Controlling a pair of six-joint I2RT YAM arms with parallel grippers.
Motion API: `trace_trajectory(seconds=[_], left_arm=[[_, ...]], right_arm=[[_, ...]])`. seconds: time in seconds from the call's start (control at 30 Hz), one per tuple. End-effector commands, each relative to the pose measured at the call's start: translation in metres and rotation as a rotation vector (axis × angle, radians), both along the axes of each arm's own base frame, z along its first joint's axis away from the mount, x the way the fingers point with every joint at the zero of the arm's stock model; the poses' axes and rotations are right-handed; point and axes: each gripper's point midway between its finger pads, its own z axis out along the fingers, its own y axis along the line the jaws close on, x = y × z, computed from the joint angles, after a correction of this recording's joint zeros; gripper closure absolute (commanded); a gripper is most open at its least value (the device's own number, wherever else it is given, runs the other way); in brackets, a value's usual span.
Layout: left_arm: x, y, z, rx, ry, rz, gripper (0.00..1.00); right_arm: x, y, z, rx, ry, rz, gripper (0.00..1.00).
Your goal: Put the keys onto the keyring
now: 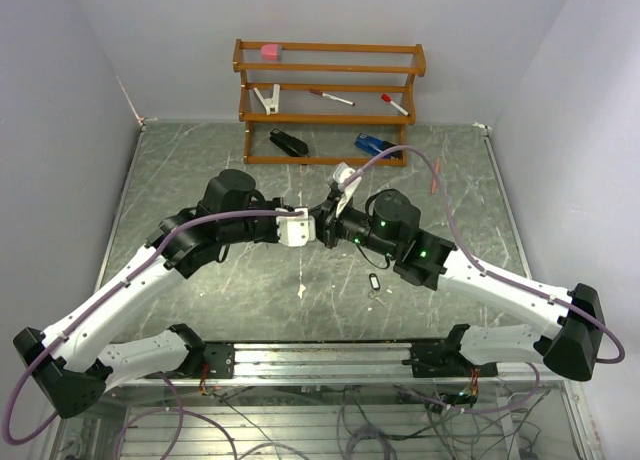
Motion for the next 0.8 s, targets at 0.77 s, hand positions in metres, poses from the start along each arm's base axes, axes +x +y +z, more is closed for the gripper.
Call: trace_trajectory(seconds=[0.77], left_arm=[[-0.001,-0.002,0.019,-0.055,0.009,0.013,0.93]], right_arm=[[-0.002,-0.007,0.001,-0.039,-0.152,-0.164,1.0]])
